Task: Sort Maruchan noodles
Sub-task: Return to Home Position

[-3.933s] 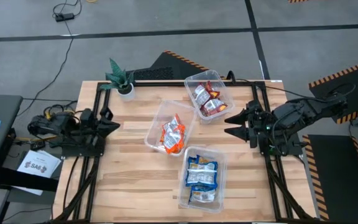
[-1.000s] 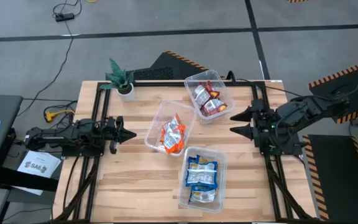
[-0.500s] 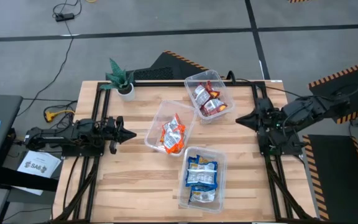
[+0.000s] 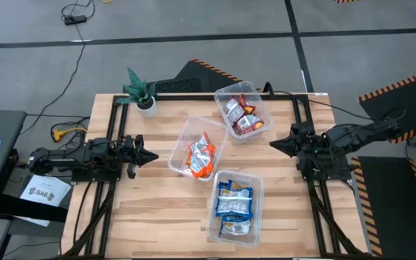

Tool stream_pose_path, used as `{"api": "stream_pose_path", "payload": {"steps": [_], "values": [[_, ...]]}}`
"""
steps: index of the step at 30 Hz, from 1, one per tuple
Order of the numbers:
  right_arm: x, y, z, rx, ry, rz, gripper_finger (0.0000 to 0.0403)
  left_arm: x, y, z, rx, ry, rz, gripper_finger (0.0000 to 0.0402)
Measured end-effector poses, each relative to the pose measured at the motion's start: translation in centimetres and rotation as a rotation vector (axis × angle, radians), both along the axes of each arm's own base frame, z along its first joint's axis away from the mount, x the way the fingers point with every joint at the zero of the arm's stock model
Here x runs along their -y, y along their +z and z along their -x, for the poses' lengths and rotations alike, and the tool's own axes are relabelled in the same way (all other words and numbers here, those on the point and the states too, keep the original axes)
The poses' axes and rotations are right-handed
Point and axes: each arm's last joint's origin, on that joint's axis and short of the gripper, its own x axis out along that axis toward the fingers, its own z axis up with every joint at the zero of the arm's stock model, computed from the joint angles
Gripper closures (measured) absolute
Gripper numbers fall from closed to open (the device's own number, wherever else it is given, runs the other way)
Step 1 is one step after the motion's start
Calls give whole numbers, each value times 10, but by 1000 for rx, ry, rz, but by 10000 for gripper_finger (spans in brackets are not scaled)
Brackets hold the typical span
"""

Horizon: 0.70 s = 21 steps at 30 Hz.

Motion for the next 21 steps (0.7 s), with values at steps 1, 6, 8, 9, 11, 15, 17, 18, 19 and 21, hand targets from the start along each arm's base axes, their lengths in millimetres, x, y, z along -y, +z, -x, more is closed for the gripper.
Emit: {"api": "stream_pose_path", "payload": {"steps": [1,6,8,9,11,15,17,18,19,21], "values": [[1,-3,1,1,-6,-1,393,0,0,0,0,0,0,401],[8,-13,9,34,-41,-18,394,0,0,0,0,0,0,401],[9,-17,12,49,-45,-23,394,0,0,0,0,0,0,401],[9,-20,13,60,-46,-28,394,0,0,0,0,0,0,401],[9,-26,13,98,-45,-39,394,0,0,0,0,0,0,401],[7,-41,10,168,-34,-43,394,0,0,0,0,0,0,401],[6,-48,8,183,-32,-47,394,0,0,0,0,0,0,401],[6,-51,8,181,-32,-46,394,0,0,0,0,0,0,401],[6,-55,7,173,-32,-43,394,0,0,0,0,0,0,401],[6,-59,7,165,-38,-40,394,0,0,0,0,0,0,401]]}}
